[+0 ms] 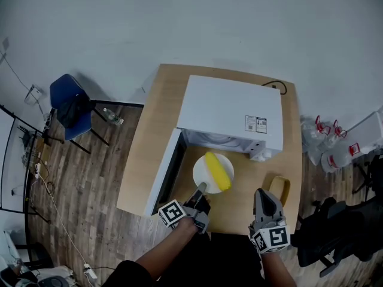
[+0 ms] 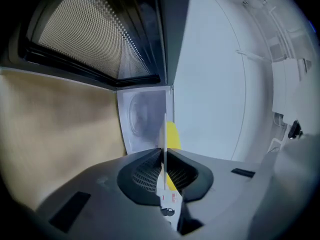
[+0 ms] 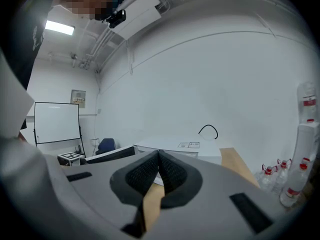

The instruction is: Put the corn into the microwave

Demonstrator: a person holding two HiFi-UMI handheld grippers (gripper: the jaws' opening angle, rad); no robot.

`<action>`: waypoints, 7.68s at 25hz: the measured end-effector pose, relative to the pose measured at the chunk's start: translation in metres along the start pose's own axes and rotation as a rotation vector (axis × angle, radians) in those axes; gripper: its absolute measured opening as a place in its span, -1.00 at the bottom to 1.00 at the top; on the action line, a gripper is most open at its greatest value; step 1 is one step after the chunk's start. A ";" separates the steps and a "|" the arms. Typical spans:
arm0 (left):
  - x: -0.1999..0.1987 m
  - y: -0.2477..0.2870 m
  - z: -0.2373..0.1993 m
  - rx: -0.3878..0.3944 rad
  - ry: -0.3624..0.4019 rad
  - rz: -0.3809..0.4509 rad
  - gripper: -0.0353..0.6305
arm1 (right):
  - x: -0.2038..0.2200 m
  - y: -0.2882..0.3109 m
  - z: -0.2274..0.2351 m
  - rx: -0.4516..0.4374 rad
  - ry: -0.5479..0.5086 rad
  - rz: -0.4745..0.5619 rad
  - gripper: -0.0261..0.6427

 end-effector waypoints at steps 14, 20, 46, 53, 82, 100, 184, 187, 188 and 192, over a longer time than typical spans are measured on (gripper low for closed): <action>-0.023 0.076 -0.036 -0.031 0.018 0.112 -0.82 | 0.008 0.056 0.056 0.030 0.066 -0.023 -0.74; -0.030 0.101 -0.053 -0.056 0.029 0.136 -0.82 | 0.012 0.074 0.061 0.016 0.072 -0.033 -0.74; -0.057 0.176 -0.096 -0.117 0.018 0.200 -0.82 | 0.059 0.152 0.056 -0.075 0.073 -0.105 -0.74; -0.062 0.188 -0.103 -0.135 0.018 0.209 -0.82 | 0.073 0.162 0.051 -0.112 0.083 -0.111 -0.74; -0.074 0.225 -0.107 -0.276 0.106 0.188 -0.83 | 0.096 0.153 0.050 -0.106 0.106 -0.167 -0.74; -0.070 0.229 -0.085 -0.421 0.575 0.127 -0.44 | 0.097 0.143 0.049 -0.129 0.109 -0.167 -0.74; 0.184 -0.169 0.142 -0.103 1.349 0.023 -0.85 | 0.002 -0.190 -0.041 -0.044 -0.061 0.020 -0.74; 0.197 -0.173 0.142 -0.115 1.362 0.032 -0.85 | 0.003 -0.204 -0.035 -0.050 -0.063 0.020 -0.74; 0.201 -0.174 0.142 -0.119 1.359 0.032 -0.85 | 0.003 -0.207 -0.033 -0.051 -0.064 0.019 -0.74; 0.209 -0.171 0.139 -0.113 1.335 0.030 -0.85 | 0.003 -0.214 -0.027 -0.054 -0.075 0.024 -0.74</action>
Point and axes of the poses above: the fingertips, and each gripper's own axes: y forward along the fingers, z to its right, x out of its underside, the point moved 6 cm from there along -y, backward along the fingers, and after that the axes turned 4 degrees about z, right-handed, at the moved point
